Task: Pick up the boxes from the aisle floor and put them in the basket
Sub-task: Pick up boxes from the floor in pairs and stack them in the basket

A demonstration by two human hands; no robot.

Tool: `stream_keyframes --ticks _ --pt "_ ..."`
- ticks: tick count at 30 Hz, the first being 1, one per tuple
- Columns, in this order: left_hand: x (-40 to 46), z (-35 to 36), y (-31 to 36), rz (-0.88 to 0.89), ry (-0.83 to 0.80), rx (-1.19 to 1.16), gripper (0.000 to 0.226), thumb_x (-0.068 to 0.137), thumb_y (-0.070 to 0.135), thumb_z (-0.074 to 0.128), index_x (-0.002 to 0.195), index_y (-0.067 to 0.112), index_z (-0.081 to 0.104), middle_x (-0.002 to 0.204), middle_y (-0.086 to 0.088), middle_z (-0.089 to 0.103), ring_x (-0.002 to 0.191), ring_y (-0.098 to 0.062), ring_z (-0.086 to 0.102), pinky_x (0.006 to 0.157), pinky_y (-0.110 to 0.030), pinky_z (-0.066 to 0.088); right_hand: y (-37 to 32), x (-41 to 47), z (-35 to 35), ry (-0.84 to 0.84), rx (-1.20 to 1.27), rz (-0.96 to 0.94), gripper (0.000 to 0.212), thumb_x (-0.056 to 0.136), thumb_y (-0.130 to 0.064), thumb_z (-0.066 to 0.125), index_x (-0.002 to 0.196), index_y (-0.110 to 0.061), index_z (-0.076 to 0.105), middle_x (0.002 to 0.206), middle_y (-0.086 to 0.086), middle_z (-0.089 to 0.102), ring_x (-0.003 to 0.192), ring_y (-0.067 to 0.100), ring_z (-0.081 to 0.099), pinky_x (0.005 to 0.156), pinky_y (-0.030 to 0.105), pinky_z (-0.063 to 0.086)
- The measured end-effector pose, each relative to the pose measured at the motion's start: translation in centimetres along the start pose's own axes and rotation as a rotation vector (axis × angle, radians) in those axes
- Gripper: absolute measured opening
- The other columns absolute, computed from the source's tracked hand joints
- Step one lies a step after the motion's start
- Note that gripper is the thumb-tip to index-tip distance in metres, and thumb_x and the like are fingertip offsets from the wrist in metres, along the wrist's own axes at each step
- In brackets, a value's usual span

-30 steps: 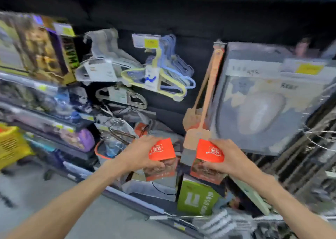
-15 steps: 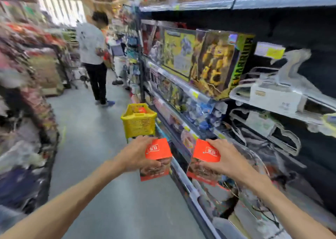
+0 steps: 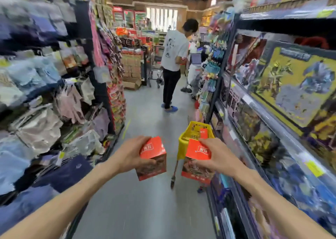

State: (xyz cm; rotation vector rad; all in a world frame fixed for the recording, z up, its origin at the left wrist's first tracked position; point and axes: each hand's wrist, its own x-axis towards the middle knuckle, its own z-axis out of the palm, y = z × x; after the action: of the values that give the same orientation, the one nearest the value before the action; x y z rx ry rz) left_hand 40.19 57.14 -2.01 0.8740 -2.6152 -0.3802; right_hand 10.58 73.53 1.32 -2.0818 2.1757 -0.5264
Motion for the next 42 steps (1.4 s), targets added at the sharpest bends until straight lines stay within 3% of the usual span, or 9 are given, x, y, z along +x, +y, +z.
stream_keyframes --ticks 6,11,16,21,24,29,33,38,42 --pt "9.0 -0.7 -10.0 -0.084 0.056 0.069 0.086 0.069 0.074 0.07 0.135 0.021 0.05 0.116 0.002 0.063 0.103 -0.019 0.056 0.084 -0.035 0.045 3.0 16.8 2.7 -0.009 0.026 -0.058 0.083 0.058 -0.094 0.05 0.117 -0.036 0.053 0.098 -0.014 0.056 0.092 0.014 0.051 0.081 0.039 0.048" --pt "19.1 -0.2 -19.5 -0.071 0.067 0.069 0.087 0.069 0.073 0.071 0.135 0.02 0.05 0.118 0.001 0.062 0.105 -0.019 0.055 0.086 -0.035 0.044 5.6 30.2 5.6 0.002 0.018 -0.063 0.074 0.06 -0.087 0.06 0.11 -0.032 0.057 0.091 -0.012 0.054 0.085 0.014 0.052 0.074 0.038 0.049" --pt "32.1 -0.6 -27.9 -0.006 0.0 0.085 0.09 0.067 0.082 0.062 0.136 0.027 0.048 0.119 0.004 0.062 0.105 -0.018 0.056 0.088 -0.037 0.045 9.5 42.3 7.1 0.007 -0.014 -0.006 0.086 0.061 -0.088 0.057 0.127 -0.034 0.05 0.106 -0.013 0.055 0.099 0.013 0.05 0.087 0.039 0.047" --pt "45.5 0.1 -32.8 0.074 -0.089 0.061 0.092 0.067 0.082 0.061 0.14 0.03 0.043 0.122 0.007 0.059 0.11 -0.016 0.054 0.092 -0.037 0.045 15.0 52.1 6.6 0.036 -0.026 0.108 0.084 0.064 -0.087 0.058 0.128 -0.033 0.049 0.1 -0.011 0.052 0.103 0.015 0.049 0.092 0.038 0.041" --pt "53.6 1.6 -34.4 0.138 -0.111 0.044 0.093 0.066 0.079 0.064 0.14 0.028 0.044 0.12 0.006 0.058 0.11 -0.017 0.053 0.092 -0.037 0.045 18.7 56.5 6.3 0.083 0.0 0.161 0.086 0.066 -0.082 0.062 0.134 -0.032 0.044 0.102 -0.009 0.049 0.097 0.013 0.046 0.079 0.033 0.041" --pt "67.3 6.4 -35.3 0.3 -0.187 0.052 0.094 0.065 0.08 0.059 0.138 0.021 0.048 0.117 0.0 0.059 0.105 -0.021 0.054 0.089 -0.038 0.045 26.6 62.0 6.9 0.166 -0.028 0.278 0.082 0.068 -0.081 0.061 0.132 -0.033 0.044 0.111 -0.011 0.053 0.099 0.01 0.043 0.079 0.028 0.037" --pt "78.2 10.9 -34.2 0.448 -0.287 0.026 0.096 0.066 0.077 0.058 0.143 0.022 0.043 0.129 0.001 0.056 0.116 -0.022 0.05 0.093 -0.032 0.038 33.9 65.0 7.5 0.19 -0.066 0.43 0.089 0.066 -0.086 0.057 0.135 -0.032 0.044 0.114 -0.01 0.055 0.104 0.014 0.048 0.084 0.032 0.041" --pt "88.9 16.7 -31.6 0.654 -0.37 0.011 0.1 0.067 0.081 0.056 0.145 0.021 0.039 0.127 -0.003 0.056 0.113 -0.026 0.052 0.091 -0.035 0.041 40.6 65.6 7.0 0.206 -0.118 0.676 0.094 0.065 -0.083 0.061 0.138 -0.026 0.046 0.126 -0.004 0.056 0.115 0.019 0.05 0.092 0.034 0.04" --pt "95.1 22.2 -28.4 0.82 -0.46 -0.029 0.099 0.066 0.079 0.06 0.143 0.019 0.042 0.132 -0.005 0.056 0.119 -0.026 0.051 0.099 -0.035 0.039 43.9 63.8 7.0 0.225 -0.146 0.869 0.095 0.066 -0.083 0.059 0.139 -0.025 0.044 0.129 -0.003 0.055 0.118 0.019 0.048 0.096 0.035 0.04"
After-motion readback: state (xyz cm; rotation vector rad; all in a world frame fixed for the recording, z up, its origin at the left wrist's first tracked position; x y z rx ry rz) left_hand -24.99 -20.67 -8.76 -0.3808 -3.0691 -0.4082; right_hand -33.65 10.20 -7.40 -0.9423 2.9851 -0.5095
